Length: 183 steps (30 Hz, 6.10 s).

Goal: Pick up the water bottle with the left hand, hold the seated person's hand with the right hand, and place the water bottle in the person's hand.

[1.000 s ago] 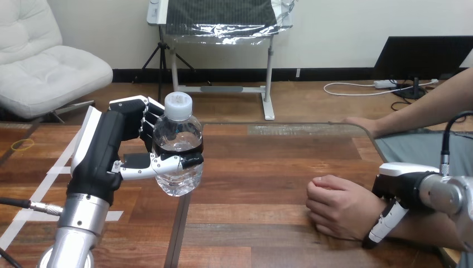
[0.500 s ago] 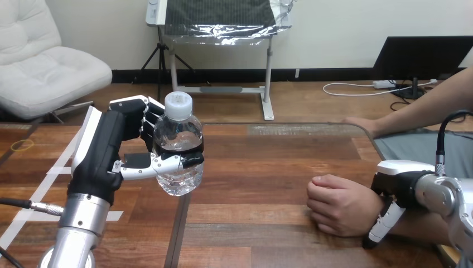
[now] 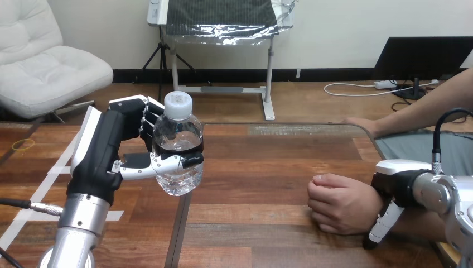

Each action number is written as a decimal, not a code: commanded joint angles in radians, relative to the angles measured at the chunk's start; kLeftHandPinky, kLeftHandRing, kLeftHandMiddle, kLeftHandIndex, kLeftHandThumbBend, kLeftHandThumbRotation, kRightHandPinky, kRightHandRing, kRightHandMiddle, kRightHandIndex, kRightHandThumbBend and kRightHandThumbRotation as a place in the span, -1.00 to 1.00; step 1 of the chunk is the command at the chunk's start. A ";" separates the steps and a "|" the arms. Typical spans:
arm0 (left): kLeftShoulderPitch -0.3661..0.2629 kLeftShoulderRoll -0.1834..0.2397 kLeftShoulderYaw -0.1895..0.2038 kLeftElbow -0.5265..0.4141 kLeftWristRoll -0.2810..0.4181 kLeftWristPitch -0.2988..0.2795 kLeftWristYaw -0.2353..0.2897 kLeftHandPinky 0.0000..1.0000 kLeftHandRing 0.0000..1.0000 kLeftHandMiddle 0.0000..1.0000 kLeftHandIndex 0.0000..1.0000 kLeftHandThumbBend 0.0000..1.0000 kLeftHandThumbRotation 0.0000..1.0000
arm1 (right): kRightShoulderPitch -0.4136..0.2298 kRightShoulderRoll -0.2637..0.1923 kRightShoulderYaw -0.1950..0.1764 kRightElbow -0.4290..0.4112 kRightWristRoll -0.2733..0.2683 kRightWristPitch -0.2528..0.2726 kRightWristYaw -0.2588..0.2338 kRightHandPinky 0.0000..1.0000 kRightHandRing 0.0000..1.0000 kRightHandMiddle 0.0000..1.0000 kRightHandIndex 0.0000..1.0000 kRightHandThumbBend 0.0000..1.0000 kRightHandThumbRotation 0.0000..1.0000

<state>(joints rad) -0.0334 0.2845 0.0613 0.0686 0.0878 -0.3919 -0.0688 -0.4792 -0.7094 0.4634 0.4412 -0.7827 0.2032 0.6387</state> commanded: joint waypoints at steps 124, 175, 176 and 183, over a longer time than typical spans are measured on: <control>-0.038 -0.007 0.023 -0.062 -0.006 -0.033 0.028 -0.54 -0.42 -0.34 -0.28 0.42 -1.00 | -0.028 -0.053 0.001 0.120 0.109 -0.065 0.181 -0.24 0.21 0.39 0.49 0.86 -0.76; -0.034 -0.007 0.029 -0.057 -0.002 -0.055 0.036 -0.55 -0.44 -0.35 -0.29 0.44 -1.00 | 0.100 -0.058 -0.095 -0.033 0.166 -0.037 -0.044 -0.57 -0.35 -0.15 -0.15 0.64 -1.00; -0.034 -0.007 0.029 -0.056 -0.002 -0.056 0.036 -0.55 -0.44 -0.35 -0.29 0.44 -1.00 | 0.101 -0.058 -0.096 -0.033 0.167 -0.037 -0.045 -0.57 -0.36 -0.16 -0.15 0.64 -1.00; -0.032 -0.008 0.029 -0.057 0.003 -0.057 0.041 -0.55 -0.44 -0.35 -0.29 0.44 -1.00 | 0.108 -0.059 -0.110 -0.032 0.187 -0.049 -0.048 -0.59 -0.41 -0.22 -0.16 0.66 -1.00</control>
<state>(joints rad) -0.0280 0.2814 0.0631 0.0634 0.0935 -0.4125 -0.0488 -0.4091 -0.7740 0.3742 0.3917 -0.6198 0.1538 0.5964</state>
